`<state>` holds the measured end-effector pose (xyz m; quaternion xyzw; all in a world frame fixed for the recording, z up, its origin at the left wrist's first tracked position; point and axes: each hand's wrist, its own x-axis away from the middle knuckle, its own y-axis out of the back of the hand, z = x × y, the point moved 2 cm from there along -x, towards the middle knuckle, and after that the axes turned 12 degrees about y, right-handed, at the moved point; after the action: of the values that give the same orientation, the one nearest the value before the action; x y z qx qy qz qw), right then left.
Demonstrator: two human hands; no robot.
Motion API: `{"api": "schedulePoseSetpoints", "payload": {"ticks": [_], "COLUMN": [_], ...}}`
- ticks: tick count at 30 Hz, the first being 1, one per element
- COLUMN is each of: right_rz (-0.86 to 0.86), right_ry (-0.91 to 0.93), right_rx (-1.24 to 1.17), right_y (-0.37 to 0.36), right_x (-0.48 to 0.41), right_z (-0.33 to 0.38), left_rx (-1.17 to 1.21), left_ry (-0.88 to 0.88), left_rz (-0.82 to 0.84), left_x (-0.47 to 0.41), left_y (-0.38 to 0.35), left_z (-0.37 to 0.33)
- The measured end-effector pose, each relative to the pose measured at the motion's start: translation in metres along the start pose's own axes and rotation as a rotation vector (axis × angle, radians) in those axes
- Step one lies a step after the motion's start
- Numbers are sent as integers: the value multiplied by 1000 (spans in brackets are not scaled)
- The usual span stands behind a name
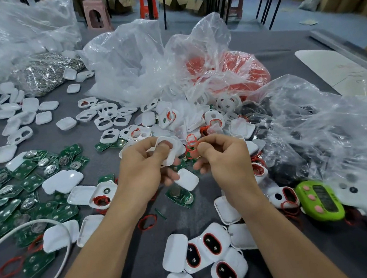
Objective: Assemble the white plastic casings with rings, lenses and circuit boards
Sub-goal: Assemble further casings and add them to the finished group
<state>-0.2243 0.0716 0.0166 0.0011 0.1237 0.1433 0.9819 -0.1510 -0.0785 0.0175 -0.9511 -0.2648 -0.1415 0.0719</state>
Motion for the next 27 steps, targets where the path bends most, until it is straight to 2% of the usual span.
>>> {"api": "schedulePoseSetpoints", "payload": {"ticks": [4, 6, 11, 16, 18, 20, 23, 26, 27], "right_rz": [60, 102, 84, 73, 65, 28, -44, -117, -128], "right_ry": [-8, 1, 7, 14, 37, 59, 29, -106, -147], "right_rx": [-146, -175, -184, -35, 4, 37, 61, -113, -188], "right_y": [-3, -6, -13, -19, -21, -21, -16, -12, -11], "right_x": [1, 3, 9, 14, 15, 15, 11, 7, 6], "right_z": [5, 8, 10, 7, 7, 6, 2, 0, 0], "left_rx": [102, 88, -128, -264, -306, -339, -386, -515, -485], "left_ry": [108, 103, -43, -208, -256, -280, -310, -345, -350], "left_rz": [117, 120, -47, -322, -345, -307, -166, -37, -15], "left_x": [3, 5, 4, 11, 13, 15, 19, 20, 19], "left_y": [-8, -12, -14, -11, -12, -15, -20, -24, -25], "left_z": [4, 5, 10, 6, 5, 5, 6, 7, 9]}}
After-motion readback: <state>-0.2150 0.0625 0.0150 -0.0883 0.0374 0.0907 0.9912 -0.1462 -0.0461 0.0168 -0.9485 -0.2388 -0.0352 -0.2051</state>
